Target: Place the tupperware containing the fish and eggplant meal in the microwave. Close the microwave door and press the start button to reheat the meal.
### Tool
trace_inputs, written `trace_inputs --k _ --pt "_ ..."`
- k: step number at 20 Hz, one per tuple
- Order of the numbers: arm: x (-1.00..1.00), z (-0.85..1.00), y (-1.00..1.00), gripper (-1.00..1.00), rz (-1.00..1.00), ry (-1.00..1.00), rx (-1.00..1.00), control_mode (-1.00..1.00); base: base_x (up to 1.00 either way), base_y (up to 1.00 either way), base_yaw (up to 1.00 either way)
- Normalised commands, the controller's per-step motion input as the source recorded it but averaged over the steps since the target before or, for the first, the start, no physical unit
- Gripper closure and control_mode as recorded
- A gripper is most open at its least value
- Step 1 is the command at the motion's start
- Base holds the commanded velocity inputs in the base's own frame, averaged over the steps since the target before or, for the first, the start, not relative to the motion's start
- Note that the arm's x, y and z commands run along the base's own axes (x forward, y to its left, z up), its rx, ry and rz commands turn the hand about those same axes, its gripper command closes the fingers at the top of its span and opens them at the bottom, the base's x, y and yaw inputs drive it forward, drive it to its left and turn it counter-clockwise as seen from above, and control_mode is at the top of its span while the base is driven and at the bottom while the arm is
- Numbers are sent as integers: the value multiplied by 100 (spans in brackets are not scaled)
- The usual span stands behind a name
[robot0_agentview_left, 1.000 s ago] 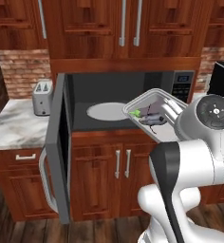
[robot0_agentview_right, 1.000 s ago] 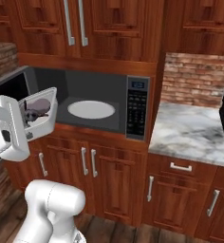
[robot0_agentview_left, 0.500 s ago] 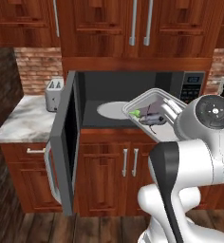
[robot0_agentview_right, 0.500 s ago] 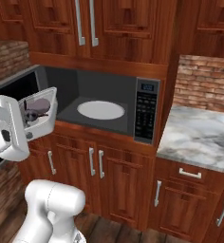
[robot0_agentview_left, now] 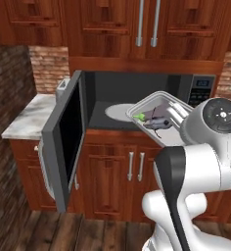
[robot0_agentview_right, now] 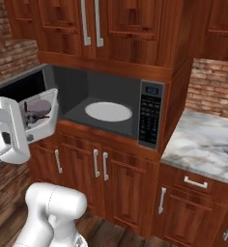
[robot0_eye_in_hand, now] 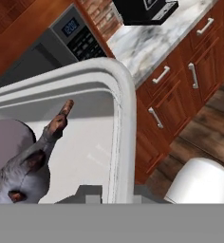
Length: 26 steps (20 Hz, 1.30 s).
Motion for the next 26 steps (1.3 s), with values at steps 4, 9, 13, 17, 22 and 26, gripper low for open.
trace_inputs --k 4,9,13,17,22,26 --pt "0 0 0 100 0 0 0 100 -5 -13 19" --pt "0 0 0 100 0 0 0 100 -4 0 17" --pt "0 0 0 100 0 0 0 100 -1 0 15" --pt "0 0 0 100 0 0 0 100 0 0 11" --pt "0 0 0 100 0 0 0 -100 0 0 2" --pt "0 0 0 100 1 0 0 -100 0 0 0"
